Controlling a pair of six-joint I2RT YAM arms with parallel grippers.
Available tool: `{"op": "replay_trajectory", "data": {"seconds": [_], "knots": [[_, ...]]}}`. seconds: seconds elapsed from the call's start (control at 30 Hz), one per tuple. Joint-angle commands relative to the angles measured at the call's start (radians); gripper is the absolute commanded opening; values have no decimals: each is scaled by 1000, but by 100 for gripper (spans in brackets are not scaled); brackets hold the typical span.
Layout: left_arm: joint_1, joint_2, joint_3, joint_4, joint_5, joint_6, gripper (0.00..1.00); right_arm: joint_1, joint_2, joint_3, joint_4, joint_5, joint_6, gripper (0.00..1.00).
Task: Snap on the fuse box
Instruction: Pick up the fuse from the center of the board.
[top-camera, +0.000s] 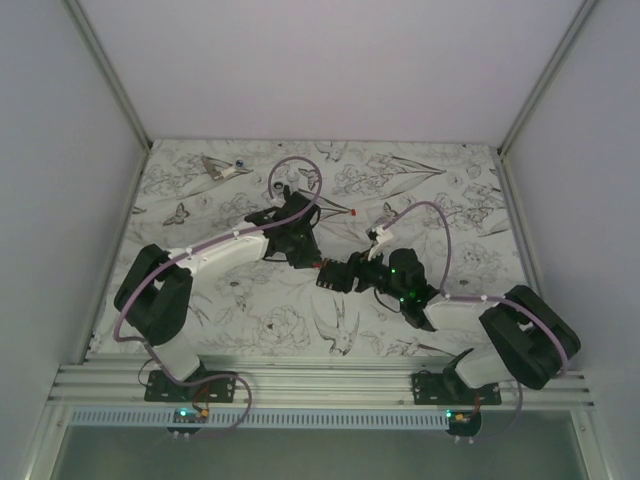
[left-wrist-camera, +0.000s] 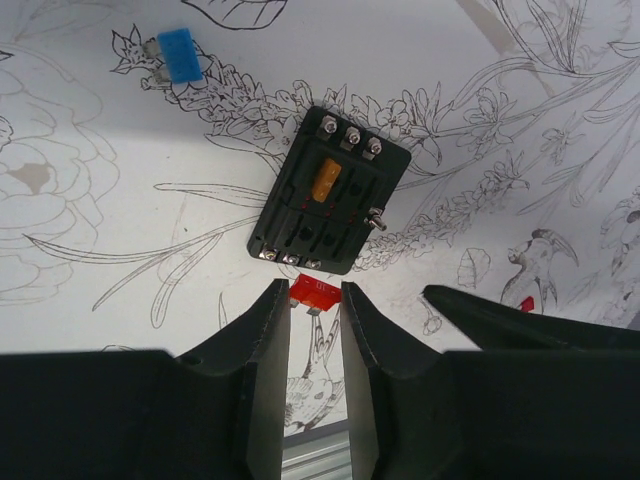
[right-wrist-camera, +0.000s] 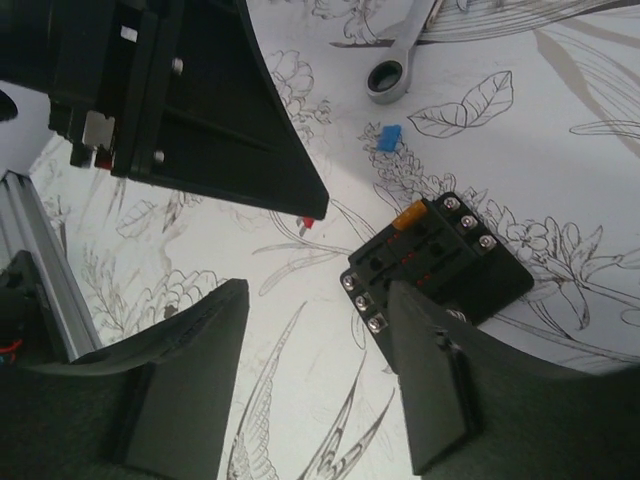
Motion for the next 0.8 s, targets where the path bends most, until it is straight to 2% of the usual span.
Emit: {"op": "replay_trajectory", "data": {"seconds": [0.0, 0.37, 0.77], "knots": [[2, -18, 19, 3, 18, -35, 8, 10, 50, 0, 191, -21, 46, 60], [-13, -41, 35, 21, 47, -62, 8, 37, 163, 21, 321, 1, 80, 50], [-38, -57, 35, 48, 85, -85, 8, 46, 231, 23, 409, 45, 98, 32]]}}
